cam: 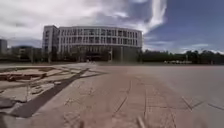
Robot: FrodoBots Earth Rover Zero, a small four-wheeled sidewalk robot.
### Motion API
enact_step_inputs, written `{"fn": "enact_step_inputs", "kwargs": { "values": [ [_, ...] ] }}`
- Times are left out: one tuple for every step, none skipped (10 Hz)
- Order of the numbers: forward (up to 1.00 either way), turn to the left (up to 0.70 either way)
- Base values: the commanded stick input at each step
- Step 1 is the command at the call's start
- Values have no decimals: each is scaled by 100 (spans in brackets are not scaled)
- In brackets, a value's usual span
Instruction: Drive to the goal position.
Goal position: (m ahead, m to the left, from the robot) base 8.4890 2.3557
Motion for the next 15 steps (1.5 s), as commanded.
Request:
{"fn": "enact_step_inputs", "kwargs": {
  "values": [
    [100, 11],
    [100, 29],
    [100, 37],
    [100, 40],
    [100, 40],
    [100, 40],
    [100, 39],
    [100, 21],
    [100, 3],
    [100, 0],
    [100, 0],
    [100, 0],
    [100, 0],
    [100, 0],
    [100, 0]
  ]
}}
